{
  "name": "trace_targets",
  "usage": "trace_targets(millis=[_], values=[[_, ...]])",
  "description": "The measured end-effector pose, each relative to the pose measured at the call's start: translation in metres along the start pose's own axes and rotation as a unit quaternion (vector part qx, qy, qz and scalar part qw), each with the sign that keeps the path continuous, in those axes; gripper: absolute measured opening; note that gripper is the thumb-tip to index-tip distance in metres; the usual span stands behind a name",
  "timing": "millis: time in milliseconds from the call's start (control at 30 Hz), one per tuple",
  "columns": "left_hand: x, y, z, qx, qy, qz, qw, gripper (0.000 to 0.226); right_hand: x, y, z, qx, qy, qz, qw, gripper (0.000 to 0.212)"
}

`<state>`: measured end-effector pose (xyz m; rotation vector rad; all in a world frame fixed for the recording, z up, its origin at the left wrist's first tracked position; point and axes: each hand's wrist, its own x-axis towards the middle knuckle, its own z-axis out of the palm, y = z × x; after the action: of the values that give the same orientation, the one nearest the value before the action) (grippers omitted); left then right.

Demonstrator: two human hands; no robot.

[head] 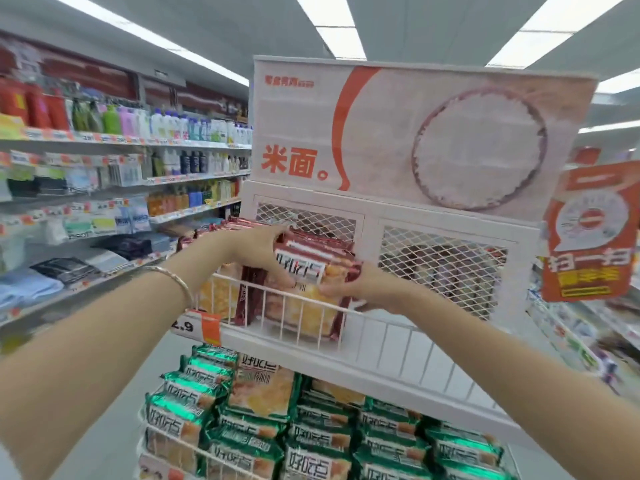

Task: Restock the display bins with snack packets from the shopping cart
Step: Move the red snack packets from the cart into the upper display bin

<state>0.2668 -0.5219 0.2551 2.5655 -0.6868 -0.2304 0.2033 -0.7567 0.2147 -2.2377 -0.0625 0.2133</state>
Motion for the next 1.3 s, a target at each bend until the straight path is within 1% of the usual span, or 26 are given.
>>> trace_targets(millis=[33, 67, 100, 167, 200, 233, 267, 333, 367, 433, 500, 633, 667, 700, 733, 767, 800, 833, 867, 900, 967, 1100, 1167, 1200, 1267, 1300], values=[[-0.001, 0.0, 0.001, 0.032, -0.02, -0.007, 0.999, 0.113, 0.005, 0.005, 0.007, -0.036, 0.0, 0.019, 0.999, 0.105], [0.001, -0.003, 0.001, 0.045, -0.031, -0.007, 0.998, 0.117, 0.009, 0.006, 0.01, -0.058, -0.018, 0.029, 0.998, 0.112], [0.0, -0.004, 0.001, 0.041, -0.04, 0.003, 0.998, 0.12, 0.01, 0.003, 0.01, -0.054, -0.052, 0.04, 0.996, 0.111], [-0.002, -0.007, -0.001, 0.005, -0.044, 0.011, 0.999, 0.12, 0.006, -0.006, -0.003, 0.017, -0.124, 0.072, 0.989, 0.112], [-0.003, -0.009, -0.001, -0.012, -0.045, 0.006, 0.999, 0.115, 0.003, -0.01, -0.013, 0.089, -0.127, 0.085, 0.984, 0.113], [-0.004, -0.011, -0.002, -0.008, -0.042, -0.006, 0.999, 0.108, 0.002, -0.013, -0.021, 0.174, -0.103, 0.098, 0.974, 0.112], [-0.004, -0.015, -0.002, 0.019, -0.029, -0.014, 0.999, 0.104, 0.004, -0.013, -0.026, 0.238, -0.049, 0.113, 0.963, 0.108], [-0.002, -0.024, 0.001, 0.091, -0.004, -0.022, 0.996, 0.103, 0.017, -0.01, -0.022, 0.284, 0.035, 0.143, 0.947, 0.095], [-0.003, -0.027, 0.004, 0.103, 0.001, -0.023, 0.994, 0.106, 0.025, -0.011, -0.013, 0.297, 0.029, 0.157, 0.941, 0.094], [-0.002, -0.031, 0.011, 0.113, 0.018, -0.022, 0.993, 0.117, 0.041, -0.02, 0.012, 0.353, -0.019, 0.158, 0.922, 0.089], [-0.002, -0.034, 0.016, 0.117, 0.04, -0.017, 0.992, 0.12, 0.054, -0.027, 0.028, 0.376, -0.013, 0.152, 0.914, 0.079], [-0.004, -0.041, 0.016, 0.04, 0.073, 0.005, 0.997, 0.104, 0.052, -0.029, 0.02, 0.335, 0.003, 0.112, 0.935, 0.076], [-0.005, -0.042, 0.015, 0.036, 0.081, 0.017, 0.996, 0.102, 0.052, -0.024, 0.019, 0.293, 0.031, 0.085, 0.952, 0.079], [-0.006, -0.044, 0.013, 0.06, 0.091, 0.029, 0.994, 0.101, 0.049, -0.019, 0.018, 0.222, 0.078, 0.026, 0.971, 0.081], [-0.006, -0.047, 0.011, 0.1, 0.098, 0.038, 0.989, 0.101, 0.043, -0.015, 0.015, 0.08, 0.126, -0.082, 0.985, 0.08], [-0.006, -0.049, 0.009, 0.135, 0.097, 0.04, 0.985, 0.103, 0.037, -0.01, 0.011, -0.085, 0.149, -0.204, 0.964, 0.073], [-0.007, -0.05, 0.008, 0.157, 0.089, 0.035, 0.983, 0.105, 0.029, -0.009, 0.007, -0.244, 0.138, -0.301, 0.912, 0.067], [-0.009, -0.05, 0.008, 0.166, 0.075, 0.028, 0.983, 0.105, 0.025, -0.007, 0.001, -0.379, 0.107, -0.362, 0.845, 0.065], [-0.009, -0.051, 0.009, 0.168, 0.059, 0.024, 0.984, 0.102, 0.019, -0.008, -0.003, -0.465, 0.073, -0.392, 0.791, 0.064], [-0.009, -0.052, 0.011, 0.174, 0.047, 0.024, 0.983, 0.1, 0.027, -0.004, -0.006, -0.503, 0.049, -0.41, 0.759, 0.066], [-0.007, -0.058, 0.015, 0.188, 0.04, 0.033, 0.981, 0.096, 0.037, -0.006, -0.005, -0.531, 0.034, -0.412, 0.74, 0.071], [-0.001, -0.064, 0.016, 0.152, 0.056, 0.044, 0.986, 0.081, 0.046, -0.011, 0.003, -0.509, 0.037, -0.365, 0.779, 0.075], [-0.002, -0.064, 0.02, 0.182, 0.075, 0.05, 0.979, 0.084, 0.04, -0.012, 0.002, -0.486, 0.021, -0.333, 0.808, 0.075], [-0.004, -0.064, 0.023, 0.198, 0.092, 0.054, 0.974, 0.086, 0.036, -0.017, 0.001, -0.457, -0.004, -0.298, 0.838, 0.074], [-0.015, -0.07, 0.028, 0.209, 0.133, 0.059, 0.967, 0.087, 0.024, -0.038, 0.002, -0.321, -0.054, -0.203, 0.924, 0.07], [-0.023, -0.076, 0.029, 0.202, 0.155, 0.058, 0.965, 0.088, 0.021, -0.051, 0.004, -0.267, -0.057, -0.165, 0.948, 0.069]])
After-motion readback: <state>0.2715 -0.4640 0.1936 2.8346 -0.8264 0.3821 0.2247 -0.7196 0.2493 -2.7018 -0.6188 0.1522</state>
